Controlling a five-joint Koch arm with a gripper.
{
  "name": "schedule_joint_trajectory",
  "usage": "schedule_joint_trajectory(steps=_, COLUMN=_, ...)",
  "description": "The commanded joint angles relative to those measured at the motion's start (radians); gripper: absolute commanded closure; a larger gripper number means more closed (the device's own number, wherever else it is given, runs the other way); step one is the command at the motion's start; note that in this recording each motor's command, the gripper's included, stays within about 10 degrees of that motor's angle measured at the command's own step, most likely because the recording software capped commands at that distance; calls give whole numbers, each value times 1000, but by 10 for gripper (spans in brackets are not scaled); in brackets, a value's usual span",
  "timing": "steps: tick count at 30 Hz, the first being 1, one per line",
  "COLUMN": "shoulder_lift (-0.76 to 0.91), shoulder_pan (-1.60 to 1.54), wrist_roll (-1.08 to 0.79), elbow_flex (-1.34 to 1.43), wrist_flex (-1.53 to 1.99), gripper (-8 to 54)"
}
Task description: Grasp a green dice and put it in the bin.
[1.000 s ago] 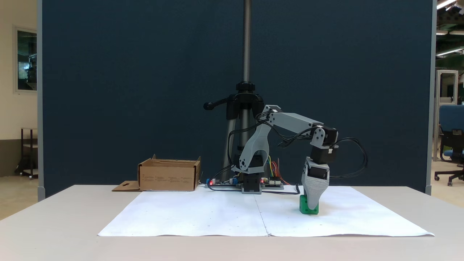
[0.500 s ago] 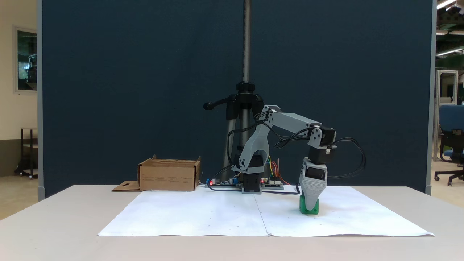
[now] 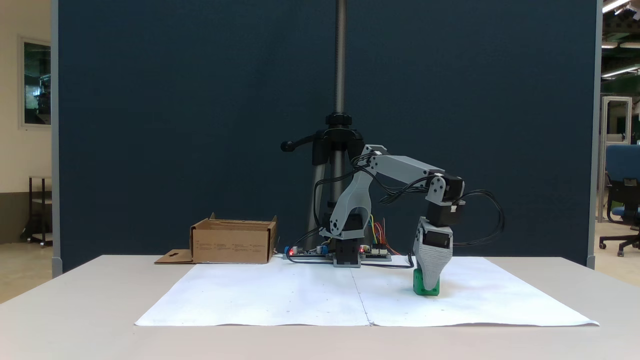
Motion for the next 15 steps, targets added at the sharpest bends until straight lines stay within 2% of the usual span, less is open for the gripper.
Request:
schedule_joint_trajectory(steps=1, shoulder_lift=23, shoulder_pan=-9, wrist_roll=-52, elbow_flex=-15, wrist_flex=-3, gripper=65)
schedule_joint_trajectory(steps=5, shoulder_lift=25, shoulder_pan=-8, wrist_roll=-51, elbow_flex=-18, wrist_flex=-6, gripper=113)
schedule_joint_trajectory(steps=15, shoulder_lift=21, shoulder_pan=-5, wrist_roll=-51, elbow_flex=-18, wrist_flex=-43, gripper=115)
